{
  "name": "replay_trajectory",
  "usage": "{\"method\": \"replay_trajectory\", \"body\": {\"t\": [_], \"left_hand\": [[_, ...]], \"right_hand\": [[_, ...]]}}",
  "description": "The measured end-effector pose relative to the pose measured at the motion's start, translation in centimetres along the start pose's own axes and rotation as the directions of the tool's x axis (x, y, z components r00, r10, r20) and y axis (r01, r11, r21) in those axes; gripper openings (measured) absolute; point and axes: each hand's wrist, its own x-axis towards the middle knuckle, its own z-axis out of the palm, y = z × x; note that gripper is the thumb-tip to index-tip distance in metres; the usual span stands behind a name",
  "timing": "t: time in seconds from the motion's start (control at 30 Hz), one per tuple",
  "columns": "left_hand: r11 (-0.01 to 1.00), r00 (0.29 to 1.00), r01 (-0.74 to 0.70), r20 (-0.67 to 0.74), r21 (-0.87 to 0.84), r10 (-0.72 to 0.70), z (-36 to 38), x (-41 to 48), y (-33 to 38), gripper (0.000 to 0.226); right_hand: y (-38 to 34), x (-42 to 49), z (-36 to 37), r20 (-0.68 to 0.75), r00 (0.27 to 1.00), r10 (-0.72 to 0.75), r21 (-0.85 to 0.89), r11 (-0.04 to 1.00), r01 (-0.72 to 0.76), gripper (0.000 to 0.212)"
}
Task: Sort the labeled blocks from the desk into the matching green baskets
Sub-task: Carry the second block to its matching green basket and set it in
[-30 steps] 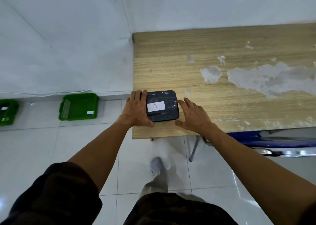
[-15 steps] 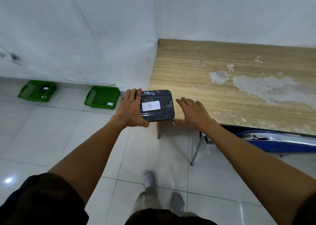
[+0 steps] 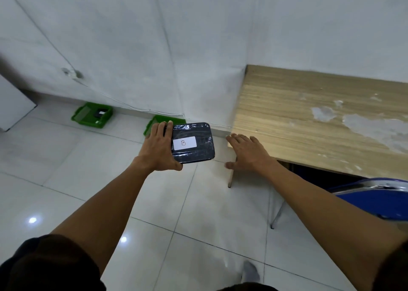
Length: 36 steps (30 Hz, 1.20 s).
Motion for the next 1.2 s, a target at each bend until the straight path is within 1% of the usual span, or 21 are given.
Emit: {"method": "replay_trajectory", "body": {"t": [0.13,0.3,0.53,0.73,0.83,1.03,1.2], "left_hand": [[0.999,0.999,0.04,-0.013,-0.006,-0.04,-0.4,-3.7,-6.8,0.131],[0.998,0.998,0.054,-0.035,0.015,-0.054,-0.4,-7.9,-14.5,0.128],[0.998,0.998,0.058,-0.035,0.032,-0.057,-0.6,-11.7,-22.4,0.131],[0.997,0.996,0.075,-0.041,0.019,-0.075,0.1,-11.5,-26.7,0.131],[0.997,0.997,0.07,-0.021,0.019,-0.069,0.9,-10.4,-28.6,0.131],[0.995,0.995,0.102,0.01,0.005,-0.102,2.4,-6.3,-33.0,0.132],[0.995,0.993,0.098,0.071,0.0,-0.098,3.3,-1.7,-37.1,0.133]], "right_hand": [[-7.3,1.4,0.4,-0.011,0.999,-0.041,-0.029,0.999,0.041,0.09],[-15.4,2.5,1.1,-0.032,0.997,-0.066,-0.036,0.997,0.064,0.089],[-23.0,3.6,1.7,-0.022,0.998,-0.06,-0.051,0.997,0.059,0.09],[-26.8,6.3,1.8,-0.004,0.998,-0.071,-0.069,0.995,0.07,0.09],[-27.7,8.4,1.7,0.008,0.998,-0.069,-0.076,0.995,0.069,0.09],[-28.7,14.6,1.7,0.053,0.997,-0.061,-0.069,0.996,0.065,0.09],[-29.3,21.0,1.3,0.119,0.993,-0.02,-0.003,1.0,0.021,0.09]]}}
